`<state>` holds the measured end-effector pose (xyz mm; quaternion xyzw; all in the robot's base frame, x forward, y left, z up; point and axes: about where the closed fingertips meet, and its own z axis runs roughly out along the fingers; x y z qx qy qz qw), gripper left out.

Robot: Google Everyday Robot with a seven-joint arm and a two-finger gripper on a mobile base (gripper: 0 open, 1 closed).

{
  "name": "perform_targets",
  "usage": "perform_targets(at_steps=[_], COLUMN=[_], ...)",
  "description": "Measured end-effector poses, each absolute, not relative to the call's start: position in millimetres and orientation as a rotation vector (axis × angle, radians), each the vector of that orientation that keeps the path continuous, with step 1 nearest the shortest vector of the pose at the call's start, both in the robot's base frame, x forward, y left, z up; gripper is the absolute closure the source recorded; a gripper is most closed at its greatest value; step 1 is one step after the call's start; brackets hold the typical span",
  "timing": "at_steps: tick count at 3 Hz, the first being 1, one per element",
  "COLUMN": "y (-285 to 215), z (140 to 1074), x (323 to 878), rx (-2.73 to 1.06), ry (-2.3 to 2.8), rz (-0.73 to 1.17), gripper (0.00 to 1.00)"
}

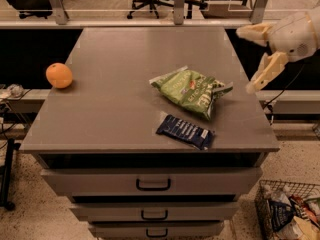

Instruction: Move green jalapeno chip bag near rxbar blueberry

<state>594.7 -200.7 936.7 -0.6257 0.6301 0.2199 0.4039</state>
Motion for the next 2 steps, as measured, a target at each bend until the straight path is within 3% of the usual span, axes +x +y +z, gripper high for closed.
perform_targets(at_steps=[1,2], y=[-219.6,-219.9], z=[984.8,989.3], x=[611.1,614.7], rx=[-1.5,-1.488], ry=[1.568,1.561], rz=[0.383,0.368], gripper=[0.0,0.0])
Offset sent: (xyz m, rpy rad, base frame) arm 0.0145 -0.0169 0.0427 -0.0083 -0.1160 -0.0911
